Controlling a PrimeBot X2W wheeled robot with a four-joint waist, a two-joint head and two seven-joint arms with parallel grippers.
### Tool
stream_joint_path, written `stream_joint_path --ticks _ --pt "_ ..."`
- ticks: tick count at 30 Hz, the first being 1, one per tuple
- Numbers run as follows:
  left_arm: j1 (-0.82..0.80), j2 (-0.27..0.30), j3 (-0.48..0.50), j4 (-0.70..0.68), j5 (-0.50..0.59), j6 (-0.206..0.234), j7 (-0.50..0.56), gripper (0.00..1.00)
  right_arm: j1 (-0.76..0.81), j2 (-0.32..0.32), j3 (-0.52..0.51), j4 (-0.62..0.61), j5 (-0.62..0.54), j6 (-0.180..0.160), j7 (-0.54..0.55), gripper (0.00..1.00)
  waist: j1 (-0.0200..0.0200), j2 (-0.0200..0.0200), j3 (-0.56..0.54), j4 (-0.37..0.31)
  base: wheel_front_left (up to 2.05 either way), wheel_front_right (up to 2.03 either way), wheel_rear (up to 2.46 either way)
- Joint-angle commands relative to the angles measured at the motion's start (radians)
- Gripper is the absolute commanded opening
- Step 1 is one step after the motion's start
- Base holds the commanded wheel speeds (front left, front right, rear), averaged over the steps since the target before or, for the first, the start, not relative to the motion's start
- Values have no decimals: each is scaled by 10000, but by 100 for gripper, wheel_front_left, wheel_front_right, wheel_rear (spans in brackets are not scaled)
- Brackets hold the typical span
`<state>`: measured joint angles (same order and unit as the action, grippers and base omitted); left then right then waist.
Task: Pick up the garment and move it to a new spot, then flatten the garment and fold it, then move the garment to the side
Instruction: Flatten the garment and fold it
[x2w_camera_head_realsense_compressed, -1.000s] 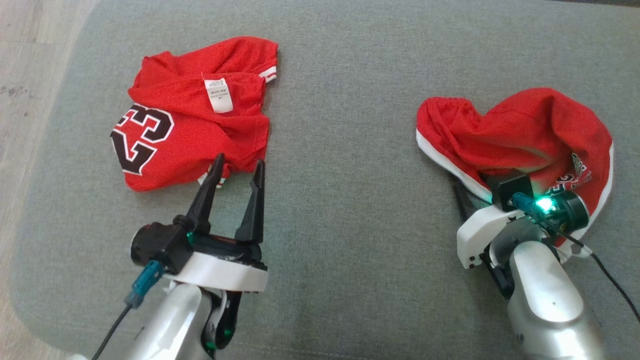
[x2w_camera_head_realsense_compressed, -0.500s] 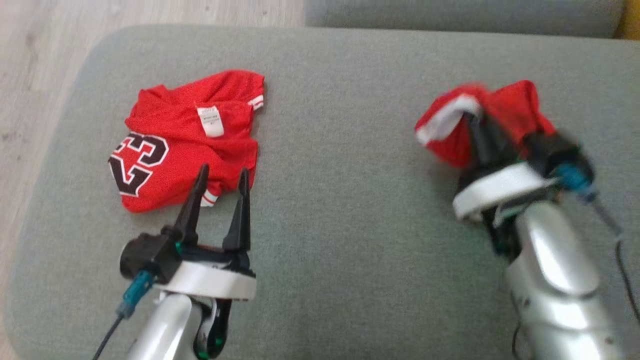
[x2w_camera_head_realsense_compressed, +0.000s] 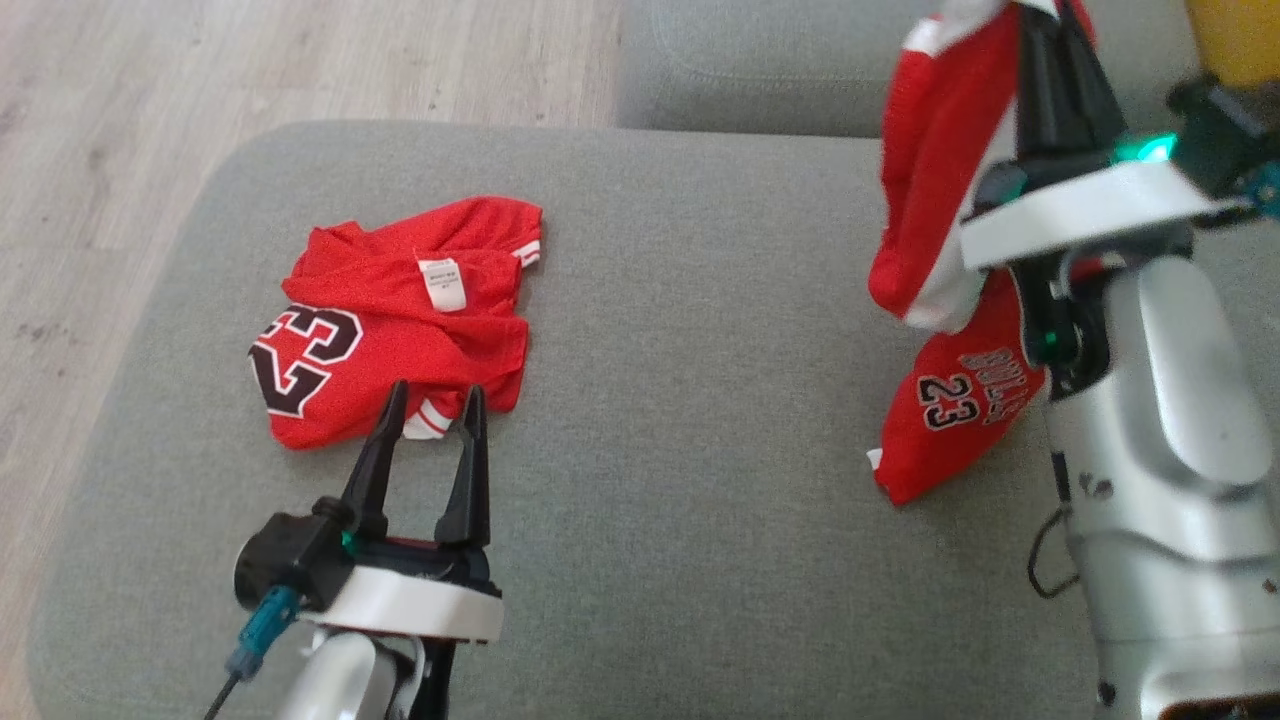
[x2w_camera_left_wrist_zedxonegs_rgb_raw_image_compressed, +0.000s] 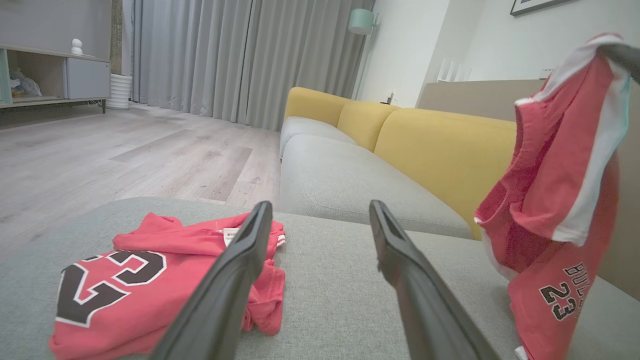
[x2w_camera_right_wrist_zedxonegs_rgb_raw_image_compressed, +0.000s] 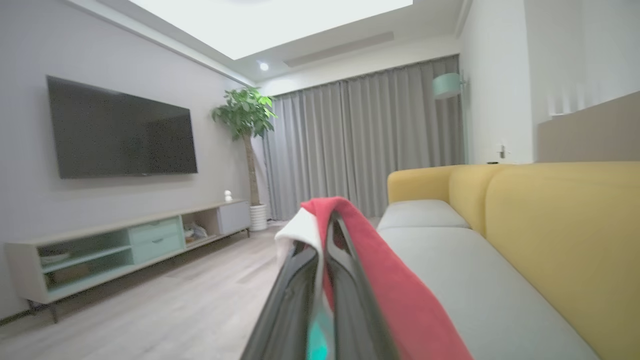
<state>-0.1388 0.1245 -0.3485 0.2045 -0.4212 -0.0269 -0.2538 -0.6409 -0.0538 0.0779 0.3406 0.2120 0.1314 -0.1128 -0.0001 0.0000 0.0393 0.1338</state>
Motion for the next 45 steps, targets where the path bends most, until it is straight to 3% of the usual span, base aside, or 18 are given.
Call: stream_joint_path --ticks 1,6,12,17,19,23,29,37,45 --pt "-197 63 470 -376 126 -1 -80 100 -789 36 349 -577 420 -7 -79 0 1 0 -100 -12 0 0 0" --pt "-32 125 536 -445 146 38 -80 100 -1243 36 510 -987 1425 -7 -321 0 1 0 -208 -126 0 0 0" --pt "47 195 499 -577 192 80 -73 100 -1404 20 -576 -674 1348 -7 315 0 1 0 -27 -363 0 0 0" --pt "-199 204 383 -673 236 43 -19 100 -877 -977 -2020 463 946 -7 1240 0 1 0 451 -428 0 0 0" --pt "-308 222 337 -673 252 13 14 100 -737 -1573 -2889 1446 108 -7 1411 100 1 0 650 -459 0 0 0" --pt "-483 228 243 -619 300 -24 28 100 -964 -1860 -4263 2977 -1303 -7 1301 100 1 0 908 -495 0 0 0" --pt "-657 184 182 -514 307 -32 11 100 -1425 -1207 -4762 3639 -2318 -7 409 100 1 0 955 -643 0 0 0" --pt "-625 118 221 -443 240 10 -24 100 -611 -224 -2719 2683 -1946 -7 -999 100 1 0 573 -942 0 0 0" --pt "-379 -7 290 -431 185 40 -60 100 2746 30 -705 229 196 -7 -1363 100 1 0 256 -1164 0 0 0"
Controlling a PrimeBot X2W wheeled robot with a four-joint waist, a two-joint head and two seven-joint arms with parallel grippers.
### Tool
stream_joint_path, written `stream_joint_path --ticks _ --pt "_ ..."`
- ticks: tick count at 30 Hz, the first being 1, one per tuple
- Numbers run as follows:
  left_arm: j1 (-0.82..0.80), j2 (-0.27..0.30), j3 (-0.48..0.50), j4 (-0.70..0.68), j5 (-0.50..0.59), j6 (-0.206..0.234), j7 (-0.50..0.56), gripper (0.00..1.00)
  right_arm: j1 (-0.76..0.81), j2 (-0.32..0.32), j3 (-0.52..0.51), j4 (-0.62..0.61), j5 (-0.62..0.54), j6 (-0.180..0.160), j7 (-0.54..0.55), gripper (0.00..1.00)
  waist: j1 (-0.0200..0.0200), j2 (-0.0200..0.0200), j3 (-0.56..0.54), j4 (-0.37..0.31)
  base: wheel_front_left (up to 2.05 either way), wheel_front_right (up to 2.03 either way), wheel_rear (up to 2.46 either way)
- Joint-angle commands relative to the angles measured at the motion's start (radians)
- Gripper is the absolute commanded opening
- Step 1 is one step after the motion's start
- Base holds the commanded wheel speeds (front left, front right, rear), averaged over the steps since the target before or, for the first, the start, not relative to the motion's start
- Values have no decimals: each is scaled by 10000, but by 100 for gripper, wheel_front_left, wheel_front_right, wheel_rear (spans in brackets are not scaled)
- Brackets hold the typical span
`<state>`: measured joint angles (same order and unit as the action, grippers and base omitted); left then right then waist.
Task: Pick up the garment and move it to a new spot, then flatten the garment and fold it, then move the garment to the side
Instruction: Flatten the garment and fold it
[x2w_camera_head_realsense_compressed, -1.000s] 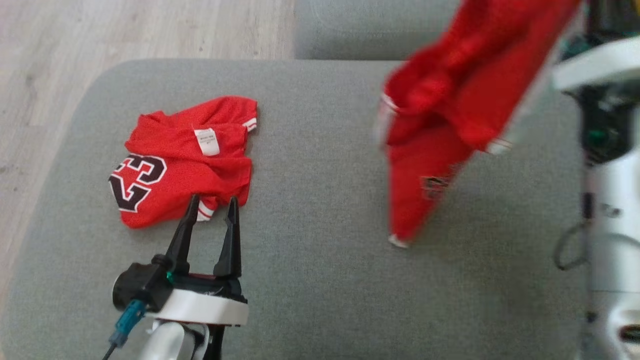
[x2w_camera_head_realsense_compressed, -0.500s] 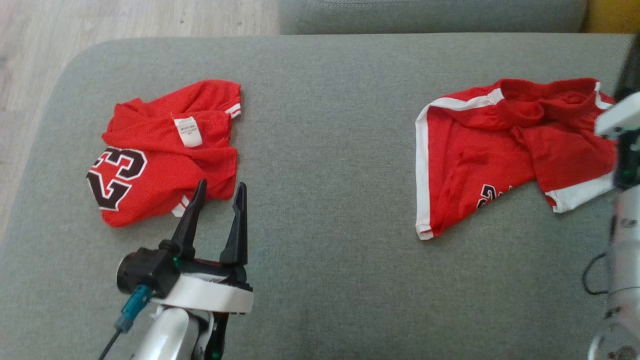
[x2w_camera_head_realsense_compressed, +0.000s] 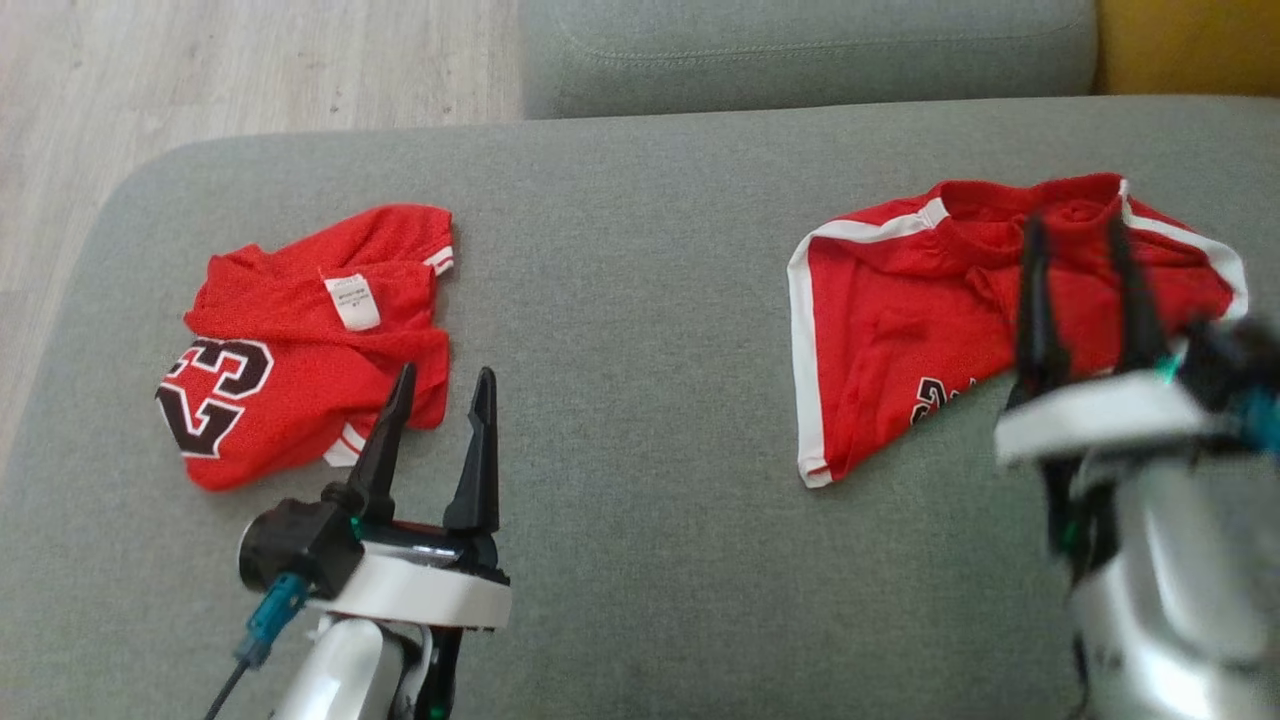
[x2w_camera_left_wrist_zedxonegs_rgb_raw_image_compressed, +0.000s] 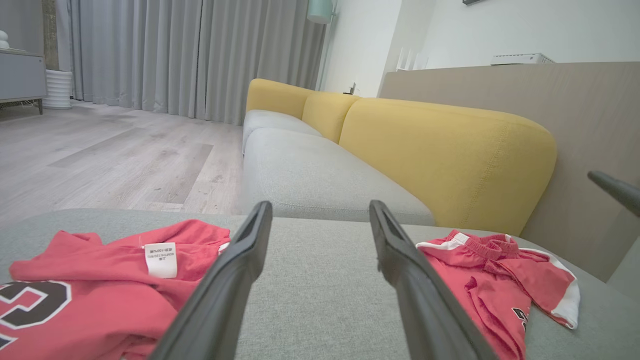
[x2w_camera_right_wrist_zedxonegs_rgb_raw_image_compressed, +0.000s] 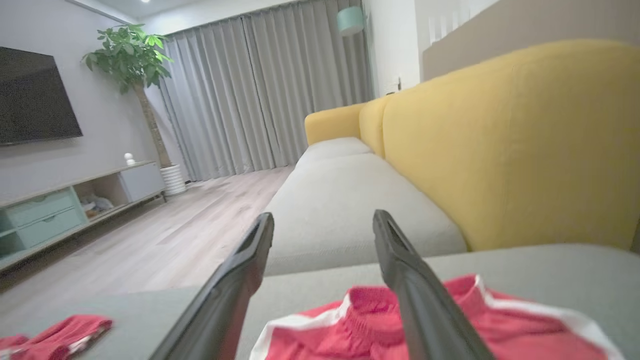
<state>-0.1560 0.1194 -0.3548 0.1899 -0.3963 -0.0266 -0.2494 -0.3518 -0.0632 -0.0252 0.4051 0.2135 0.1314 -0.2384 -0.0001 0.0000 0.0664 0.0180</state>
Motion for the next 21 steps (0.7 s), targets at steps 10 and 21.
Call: stream_joint_path --ticks 10,21 --pt "-276 -9 378 -339 -17 -63 -117 100 1446 128 834 -1315 372 -7 -80 100 1 0 277 35 0 0 0" --pt "-726 -204 234 -200 33 -251 -122 100 -105 129 -140 359 -875 -7 1672 100 1 0 1264 792 0 0 0"
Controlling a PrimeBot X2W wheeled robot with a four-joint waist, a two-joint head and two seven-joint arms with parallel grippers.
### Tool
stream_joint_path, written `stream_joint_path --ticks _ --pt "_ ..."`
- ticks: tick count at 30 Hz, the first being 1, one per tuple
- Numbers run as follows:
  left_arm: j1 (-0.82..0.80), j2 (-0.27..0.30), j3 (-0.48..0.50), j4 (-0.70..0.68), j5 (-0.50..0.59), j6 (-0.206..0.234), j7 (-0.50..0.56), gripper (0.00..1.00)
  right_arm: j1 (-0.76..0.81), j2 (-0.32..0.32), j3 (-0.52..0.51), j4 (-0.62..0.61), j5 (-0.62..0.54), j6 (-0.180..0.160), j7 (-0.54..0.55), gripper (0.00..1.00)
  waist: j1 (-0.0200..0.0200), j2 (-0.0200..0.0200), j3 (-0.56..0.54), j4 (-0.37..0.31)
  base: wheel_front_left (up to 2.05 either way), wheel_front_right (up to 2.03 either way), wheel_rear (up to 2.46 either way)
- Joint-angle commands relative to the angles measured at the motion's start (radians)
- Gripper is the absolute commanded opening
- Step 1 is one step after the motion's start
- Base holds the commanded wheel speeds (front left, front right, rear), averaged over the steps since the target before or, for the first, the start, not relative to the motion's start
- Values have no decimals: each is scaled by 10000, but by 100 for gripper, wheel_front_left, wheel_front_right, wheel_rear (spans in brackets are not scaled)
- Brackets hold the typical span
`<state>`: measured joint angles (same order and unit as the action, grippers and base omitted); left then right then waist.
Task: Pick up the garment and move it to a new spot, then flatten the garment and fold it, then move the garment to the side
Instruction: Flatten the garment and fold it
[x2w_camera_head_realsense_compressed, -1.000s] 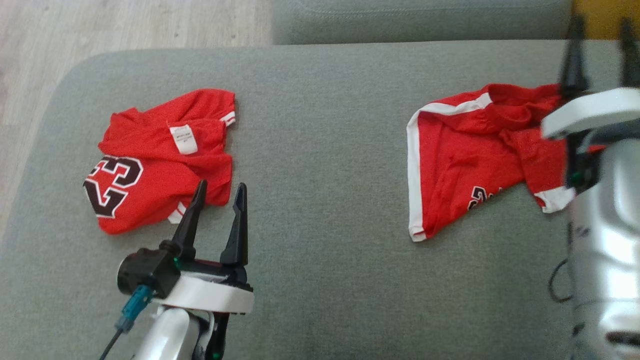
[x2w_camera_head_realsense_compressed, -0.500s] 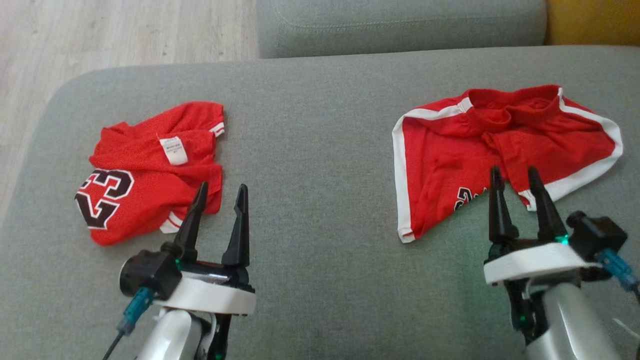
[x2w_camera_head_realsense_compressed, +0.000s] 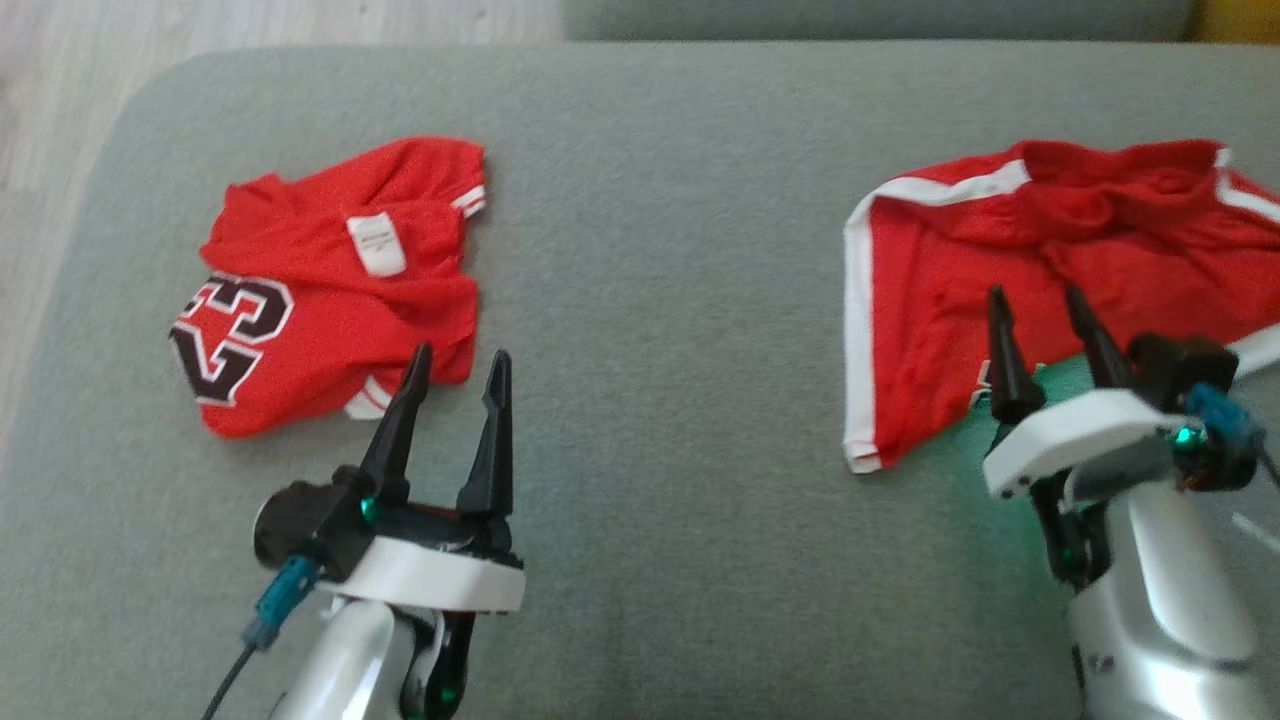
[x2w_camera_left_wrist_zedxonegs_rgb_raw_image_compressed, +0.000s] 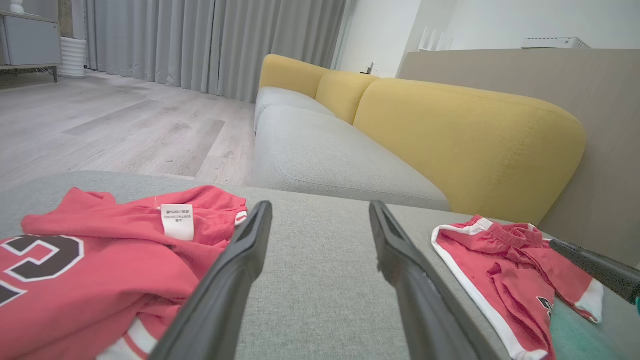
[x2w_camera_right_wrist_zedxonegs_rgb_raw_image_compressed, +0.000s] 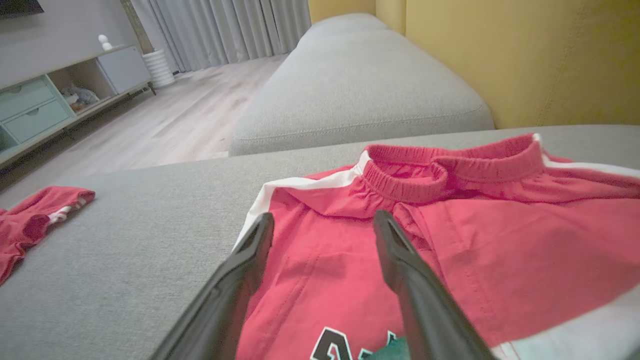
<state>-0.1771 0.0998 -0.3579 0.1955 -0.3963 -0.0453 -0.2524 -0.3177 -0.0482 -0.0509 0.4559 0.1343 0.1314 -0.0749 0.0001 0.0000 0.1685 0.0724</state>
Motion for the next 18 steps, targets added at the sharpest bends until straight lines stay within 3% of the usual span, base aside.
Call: stream_joint_path --ticks 1,14,16,17,18 --pt "-555 -30 250 -240 39 -87 -91 100 -632 -21 -9 124 -235 -7 155 100 -1 0 323 341 0 0 0" --pt "-819 -240 277 -103 148 -245 -92 100 -2100 -21 -913 3059 -1391 -7 140 100 -1 0 749 942 0 0 0" --pt "-829 -253 316 -88 170 -243 -93 100 -2242 -21 -963 3307 -1356 -7 -104 21 -1 0 752 894 0 0 0" --pt "-833 -257 334 -76 184 -246 -93 100 -2303 -20 -941 3419 -1333 -7 -228 0 -1 0 739 854 0 0 0" --pt "-828 -259 354 -61 201 -245 -93 100 -2348 -20 -893 3525 -1281 -7 -348 0 -1 0 709 799 0 0 0"
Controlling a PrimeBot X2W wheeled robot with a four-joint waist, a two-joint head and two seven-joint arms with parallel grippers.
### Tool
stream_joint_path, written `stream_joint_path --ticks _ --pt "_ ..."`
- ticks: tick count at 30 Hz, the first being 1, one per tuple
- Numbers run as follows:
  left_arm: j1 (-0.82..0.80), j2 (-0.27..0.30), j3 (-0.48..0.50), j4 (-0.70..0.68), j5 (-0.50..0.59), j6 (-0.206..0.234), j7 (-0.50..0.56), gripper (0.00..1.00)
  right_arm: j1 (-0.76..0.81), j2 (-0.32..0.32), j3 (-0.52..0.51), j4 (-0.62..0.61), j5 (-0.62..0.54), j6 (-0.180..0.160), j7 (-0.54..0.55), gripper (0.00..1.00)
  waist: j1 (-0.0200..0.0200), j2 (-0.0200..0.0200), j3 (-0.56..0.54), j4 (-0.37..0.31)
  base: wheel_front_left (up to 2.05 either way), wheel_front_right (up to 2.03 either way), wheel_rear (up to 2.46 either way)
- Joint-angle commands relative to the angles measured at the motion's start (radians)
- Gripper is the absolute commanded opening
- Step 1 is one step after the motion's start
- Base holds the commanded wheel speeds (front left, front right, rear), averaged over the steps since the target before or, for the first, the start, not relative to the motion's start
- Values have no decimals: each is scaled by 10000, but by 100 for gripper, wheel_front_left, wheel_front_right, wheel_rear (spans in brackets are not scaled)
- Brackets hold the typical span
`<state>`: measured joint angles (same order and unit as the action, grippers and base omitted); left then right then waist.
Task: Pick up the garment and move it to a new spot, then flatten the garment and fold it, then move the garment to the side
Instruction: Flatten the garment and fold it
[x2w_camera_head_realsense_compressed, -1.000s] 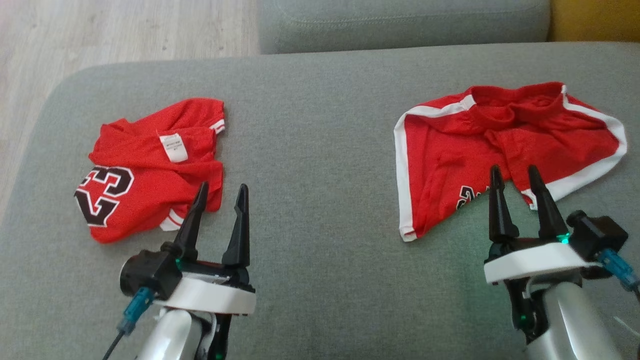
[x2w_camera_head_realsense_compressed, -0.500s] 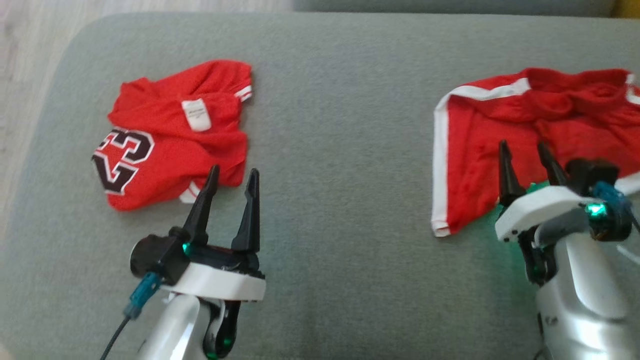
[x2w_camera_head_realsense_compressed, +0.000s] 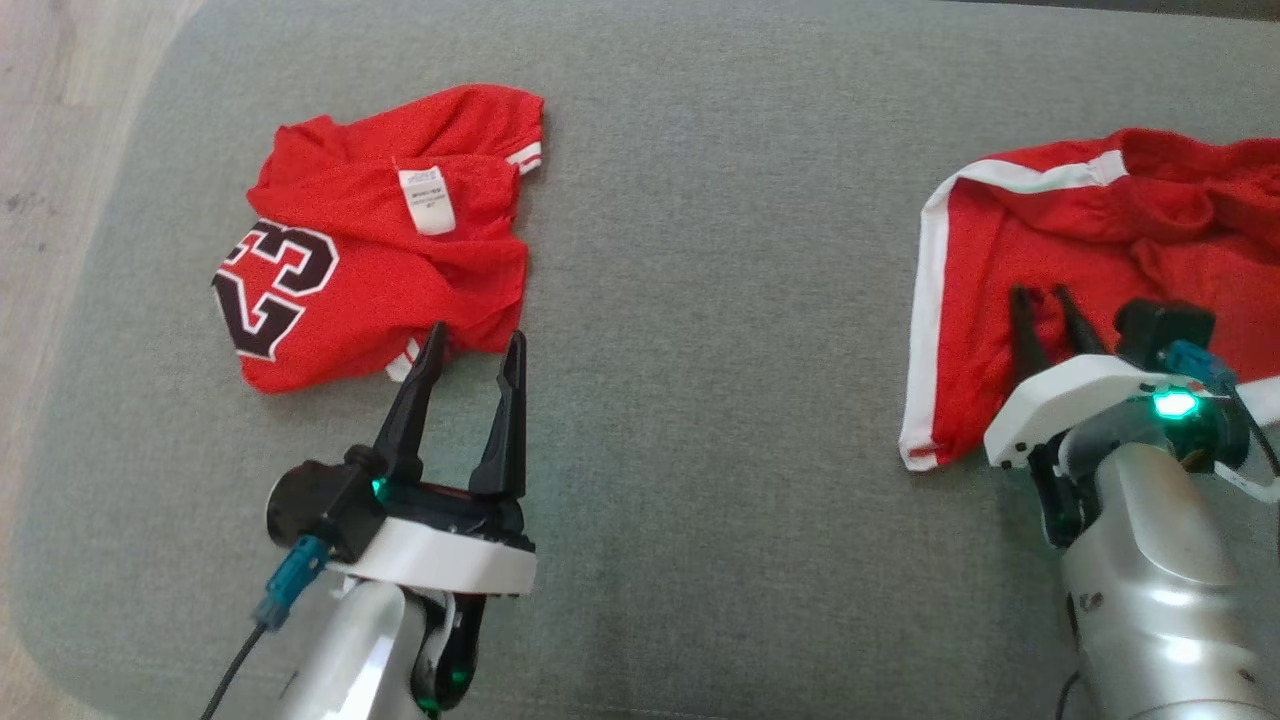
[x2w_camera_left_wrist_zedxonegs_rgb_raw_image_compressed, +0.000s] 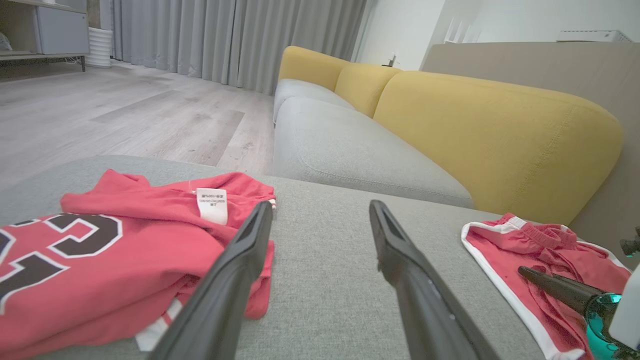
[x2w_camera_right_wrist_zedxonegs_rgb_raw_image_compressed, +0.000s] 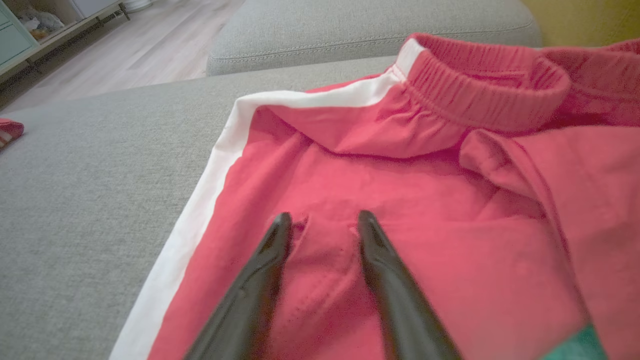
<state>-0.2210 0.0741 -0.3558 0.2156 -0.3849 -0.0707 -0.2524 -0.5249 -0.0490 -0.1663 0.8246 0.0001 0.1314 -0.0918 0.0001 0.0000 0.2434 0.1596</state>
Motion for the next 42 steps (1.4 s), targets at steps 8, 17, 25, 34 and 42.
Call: stream_joint_path --ticks 8,17,25,34,42 --pt "-217 -2 505 -219 144 -18 -93 100 -135 -13 193 49 768 -7 -1055 0 -1 0 -455 -757 0 0 0" --pt "148 -11 726 -303 195 -7 -93 100 1258 -13 -1399 -945 670 -7 -1140 0 -1 0 -1149 -1743 0 0 0" --pt "286 -60 757 -335 191 -37 -93 100 2218 -13 -3250 -2339 -584 -7 26 97 -1 0 -1339 -1925 0 0 0" --pt "497 -110 767 -244 151 -117 -93 100 2218 -12 -1272 -3863 411 -7 -875 100 -1 0 -1580 -1773 0 0 0" --pt "593 -135 738 -263 180 -116 -93 100 2879 -12 521 -5038 1199 -7 -1329 100 -1 0 -1696 -1542 0 0 0"
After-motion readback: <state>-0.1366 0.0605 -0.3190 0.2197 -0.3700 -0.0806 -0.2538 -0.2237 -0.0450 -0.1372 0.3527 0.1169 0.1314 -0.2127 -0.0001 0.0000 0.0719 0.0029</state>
